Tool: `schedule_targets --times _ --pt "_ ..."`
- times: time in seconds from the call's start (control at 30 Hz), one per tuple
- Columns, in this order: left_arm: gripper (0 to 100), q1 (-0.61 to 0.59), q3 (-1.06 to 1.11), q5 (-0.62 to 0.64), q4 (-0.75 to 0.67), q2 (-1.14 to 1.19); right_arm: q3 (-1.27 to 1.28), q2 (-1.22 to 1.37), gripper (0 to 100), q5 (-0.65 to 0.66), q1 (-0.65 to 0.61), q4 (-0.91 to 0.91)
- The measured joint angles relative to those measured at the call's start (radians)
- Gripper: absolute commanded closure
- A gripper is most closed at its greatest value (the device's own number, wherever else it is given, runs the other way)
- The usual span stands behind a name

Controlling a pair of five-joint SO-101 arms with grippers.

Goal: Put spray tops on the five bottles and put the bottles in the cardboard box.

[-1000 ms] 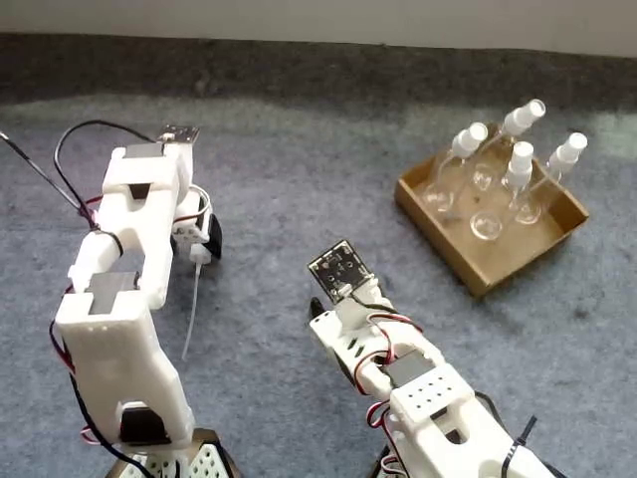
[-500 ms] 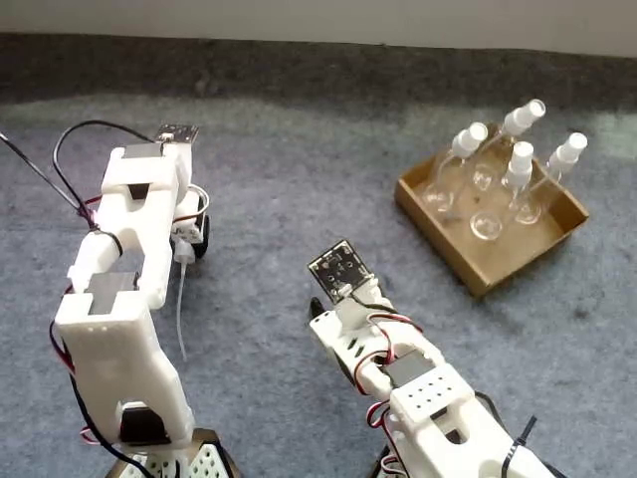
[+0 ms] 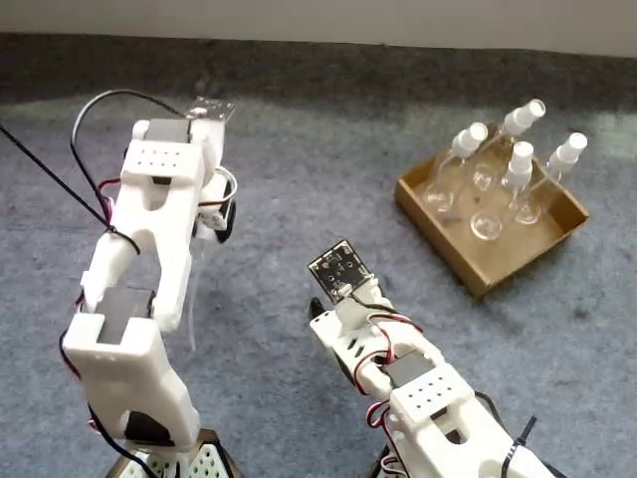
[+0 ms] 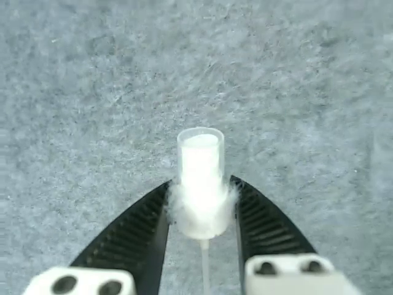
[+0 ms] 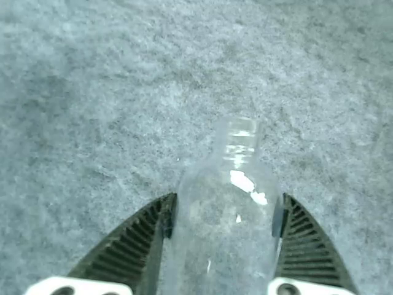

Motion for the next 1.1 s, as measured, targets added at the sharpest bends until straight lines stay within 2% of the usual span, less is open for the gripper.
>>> schedule_targets --times 0.3,0.47,0.67,0.9,1.1 --pt "96 0.083 0.011 0.005 0.015 -0.255 0.000 0.000 79.6 0.000 0.000 0.000" --pt "96 0.104 0.084 0.101 0.015 -0.434 -0.003 -0.040 79.6 0.000 0.000 0.000" --pt "96 0.101 0.172 0.117 0.017 -0.559 -0.026 -0.262 79.6 -0.031 0.000 0.117" --pt "96 0.104 0.176 0.120 0.017 -0.634 -0.026 -0.534 79.6 -0.037 0.000 0.212" --pt "96 0.155 0.176 0.129 0.017 -0.776 0.005 -0.687 79.6 -0.040 0.000 0.226"
